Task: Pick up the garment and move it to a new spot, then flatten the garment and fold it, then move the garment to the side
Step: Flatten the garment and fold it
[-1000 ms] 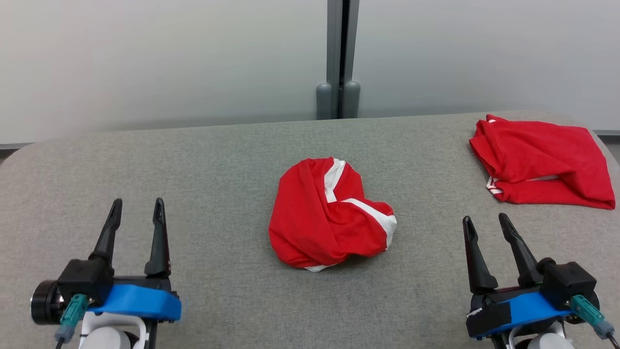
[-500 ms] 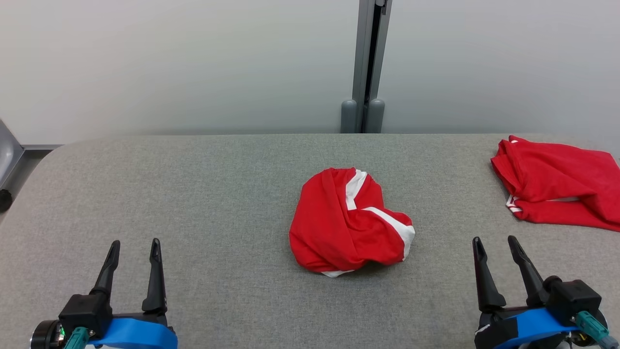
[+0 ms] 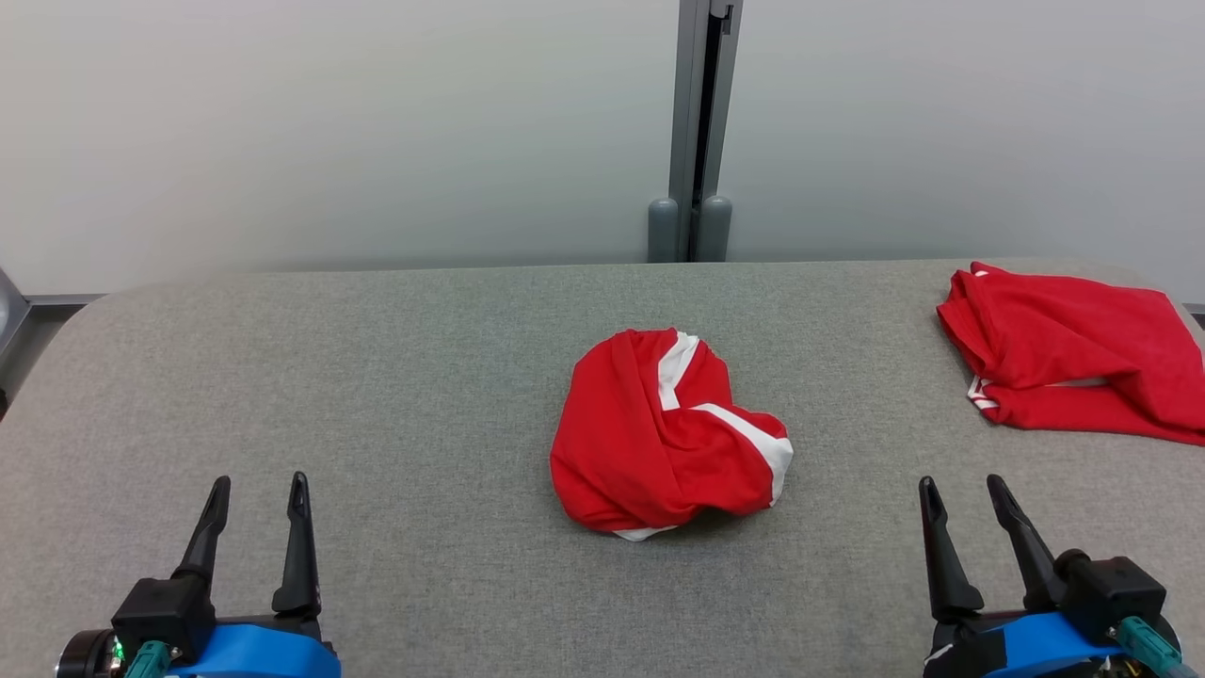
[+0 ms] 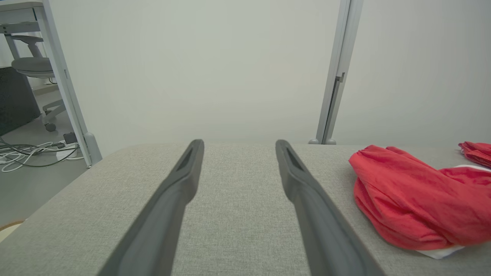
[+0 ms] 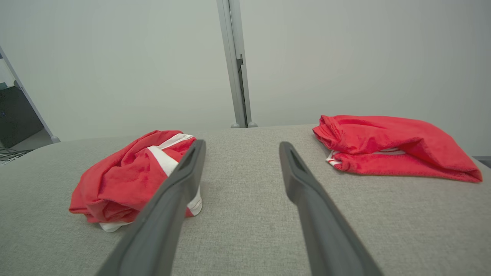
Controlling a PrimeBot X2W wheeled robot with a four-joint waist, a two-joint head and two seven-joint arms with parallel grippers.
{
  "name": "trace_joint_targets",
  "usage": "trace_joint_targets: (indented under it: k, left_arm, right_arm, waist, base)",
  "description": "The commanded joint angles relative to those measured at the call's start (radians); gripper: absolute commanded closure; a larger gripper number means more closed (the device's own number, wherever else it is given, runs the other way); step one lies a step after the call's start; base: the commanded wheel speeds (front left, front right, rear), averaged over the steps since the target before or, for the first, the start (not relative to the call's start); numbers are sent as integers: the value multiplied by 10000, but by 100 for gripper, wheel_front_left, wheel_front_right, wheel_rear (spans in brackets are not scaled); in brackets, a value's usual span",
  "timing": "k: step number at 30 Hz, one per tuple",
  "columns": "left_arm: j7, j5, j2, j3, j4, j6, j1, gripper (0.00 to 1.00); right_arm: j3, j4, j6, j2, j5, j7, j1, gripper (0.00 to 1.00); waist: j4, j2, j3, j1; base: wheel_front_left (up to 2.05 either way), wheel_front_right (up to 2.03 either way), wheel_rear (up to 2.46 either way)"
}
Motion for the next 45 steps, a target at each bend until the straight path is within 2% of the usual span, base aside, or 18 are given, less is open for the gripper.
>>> trace_joint_targets:
  k: [1,31,37,45]
  left_arm:
    - [-43,51,-17,72,13,-59,-34,0]
    - [-43,339,-182,194,-27,-171,-132,0]
    - [-43,361,-211,88,-35,-145,-271,0]
    - [-43,247,-128,-268,-115,-149,-708,0]
  right_arm:
    - [13,24,1,-15,29,-32,74,0]
    - [-73,183,1,-15,-2,-32,-137,0]
    - [168,124,1,-229,-218,-32,-1311,0]
    - [1420,864,1,-868,-99,291,-4130,0]
  waist:
    - [-27,-1,5,0]
    - [-58,-1,60,0]
    - [114,-1,153,0]
    - [661,-1,765,0]
  base:
    - [0,0,0]
    - [0,0,0]
    - [0,0,0]
    - [0,0,0]
